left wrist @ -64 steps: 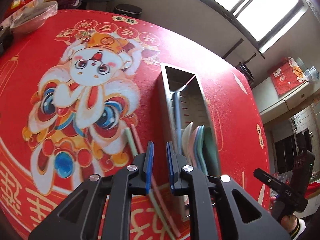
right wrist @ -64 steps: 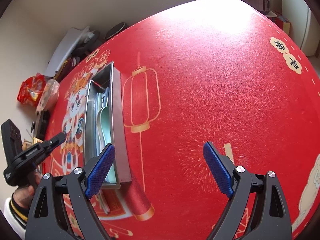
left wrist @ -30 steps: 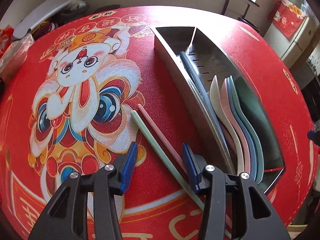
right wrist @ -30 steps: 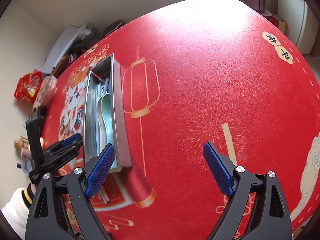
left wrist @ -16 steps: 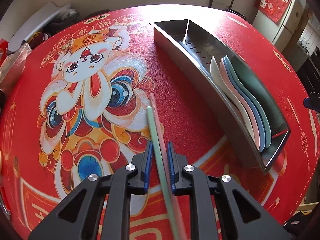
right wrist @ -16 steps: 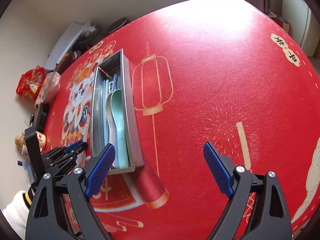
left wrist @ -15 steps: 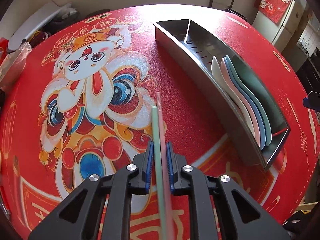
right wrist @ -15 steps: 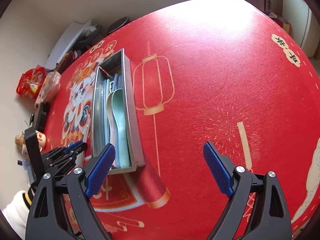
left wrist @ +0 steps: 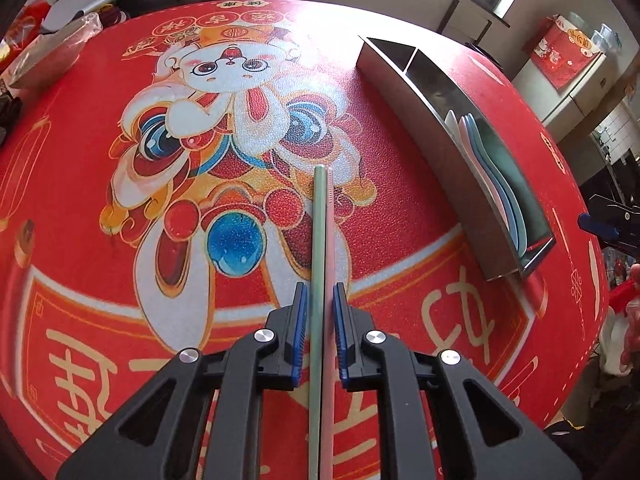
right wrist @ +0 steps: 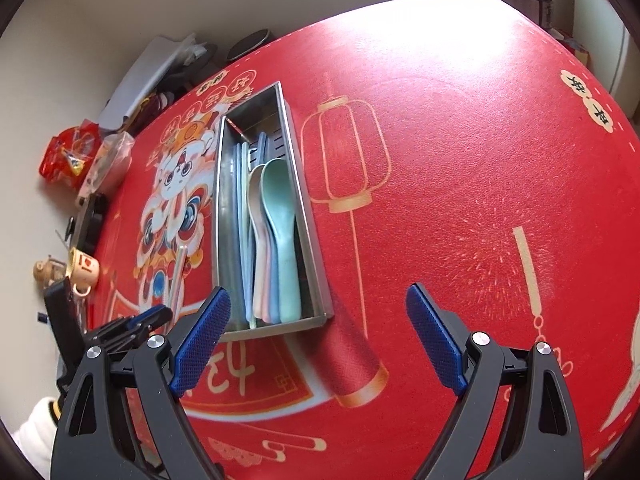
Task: Organize utensils
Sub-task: 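Lift the mint-green chopstick with the left tool while the right tool moves to the pink chopstick, then close the right tool on the pink chopstick, then carry the pink chopstick into the tray and open the right tool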
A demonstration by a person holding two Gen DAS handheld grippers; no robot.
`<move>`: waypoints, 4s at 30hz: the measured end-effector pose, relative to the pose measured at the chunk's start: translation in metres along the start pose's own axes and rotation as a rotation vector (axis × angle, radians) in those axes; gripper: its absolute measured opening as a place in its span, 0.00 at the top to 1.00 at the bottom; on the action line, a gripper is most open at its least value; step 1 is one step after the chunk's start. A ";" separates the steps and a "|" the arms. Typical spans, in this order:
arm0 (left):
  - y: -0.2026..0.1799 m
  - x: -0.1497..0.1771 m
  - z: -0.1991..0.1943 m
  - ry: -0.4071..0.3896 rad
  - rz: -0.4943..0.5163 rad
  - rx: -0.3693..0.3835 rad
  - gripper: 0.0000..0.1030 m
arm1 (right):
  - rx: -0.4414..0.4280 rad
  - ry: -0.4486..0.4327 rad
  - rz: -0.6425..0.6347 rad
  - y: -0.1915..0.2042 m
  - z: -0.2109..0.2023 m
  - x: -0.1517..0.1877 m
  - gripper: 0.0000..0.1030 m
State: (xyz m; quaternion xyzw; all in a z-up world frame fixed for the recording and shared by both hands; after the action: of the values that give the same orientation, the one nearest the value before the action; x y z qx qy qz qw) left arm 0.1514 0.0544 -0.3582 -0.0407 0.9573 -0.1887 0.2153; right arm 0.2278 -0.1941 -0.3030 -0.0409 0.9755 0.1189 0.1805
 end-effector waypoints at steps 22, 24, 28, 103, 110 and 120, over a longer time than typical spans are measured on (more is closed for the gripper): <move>0.007 0.022 -0.013 0.014 0.094 -0.014 0.76 | 0.023 -0.103 -0.092 0.071 -0.029 0.027 0.16; 0.007 0.020 -0.012 0.013 0.125 -0.031 0.74 | 0.006 -0.113 -0.070 0.074 -0.032 0.028 0.16; 0.005 0.018 -0.009 0.015 0.178 -0.055 0.72 | -0.028 -0.134 -0.020 0.080 -0.038 0.028 0.16; 0.097 0.040 -0.062 -0.121 -0.082 -0.048 0.93 | 0.170 0.206 -0.464 0.176 0.073 0.100 0.92; 0.098 0.040 -0.063 -0.130 -0.098 -0.044 0.93 | 0.037 0.185 -0.386 0.176 0.069 0.093 0.94; 0.098 0.038 -0.062 -0.132 -0.111 -0.057 0.93 | -0.077 0.006 -0.274 0.166 0.019 0.040 0.94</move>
State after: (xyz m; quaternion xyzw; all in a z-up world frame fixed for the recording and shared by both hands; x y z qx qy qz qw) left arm 0.0907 0.1607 -0.3589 -0.1121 0.9423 -0.1698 0.2657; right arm 0.1764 -0.0305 -0.2987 -0.1809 0.9561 0.1302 0.1904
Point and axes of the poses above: each gripper's, at about its wrist camera, not at the fingertips, and z roughly the way its jaws point, y to its left, x to its underside, the point moved 9 cm from there along z, roughly the way its jaws point, and after that the axes turned 12 degrees about x, right-handed, at the moved point
